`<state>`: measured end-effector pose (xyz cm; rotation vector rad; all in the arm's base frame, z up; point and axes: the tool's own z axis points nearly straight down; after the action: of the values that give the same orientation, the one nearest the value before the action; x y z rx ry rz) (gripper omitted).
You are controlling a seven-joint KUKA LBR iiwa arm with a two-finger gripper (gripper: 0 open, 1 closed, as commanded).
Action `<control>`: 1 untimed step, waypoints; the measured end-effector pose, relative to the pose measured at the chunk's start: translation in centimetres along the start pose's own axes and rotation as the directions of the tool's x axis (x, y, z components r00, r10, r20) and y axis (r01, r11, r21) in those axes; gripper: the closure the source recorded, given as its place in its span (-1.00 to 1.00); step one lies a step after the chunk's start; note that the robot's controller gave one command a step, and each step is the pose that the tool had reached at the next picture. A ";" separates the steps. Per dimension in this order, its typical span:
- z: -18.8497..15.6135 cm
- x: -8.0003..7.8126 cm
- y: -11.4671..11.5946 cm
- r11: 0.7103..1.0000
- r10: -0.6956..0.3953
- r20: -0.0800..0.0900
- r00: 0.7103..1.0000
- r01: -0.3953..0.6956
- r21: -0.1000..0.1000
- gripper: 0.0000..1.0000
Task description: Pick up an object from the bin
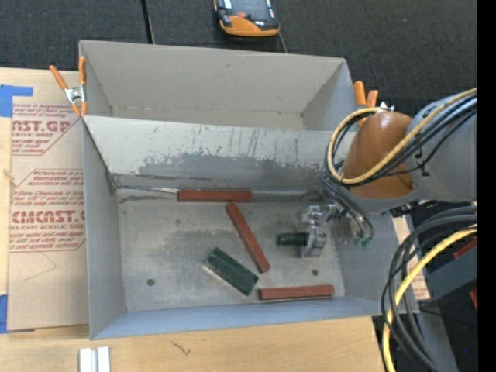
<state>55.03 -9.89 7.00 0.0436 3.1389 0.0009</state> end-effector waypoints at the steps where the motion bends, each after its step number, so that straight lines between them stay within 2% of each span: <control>1: -0.6 0.2 0.0 1.000 0.000 -0.007 1.000 0.000 -0.001 1.00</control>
Offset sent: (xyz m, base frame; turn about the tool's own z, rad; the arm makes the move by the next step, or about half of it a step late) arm 0.0002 0.0002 0.0671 0.0000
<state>54.85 -9.84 7.56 0.0440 3.1457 0.0027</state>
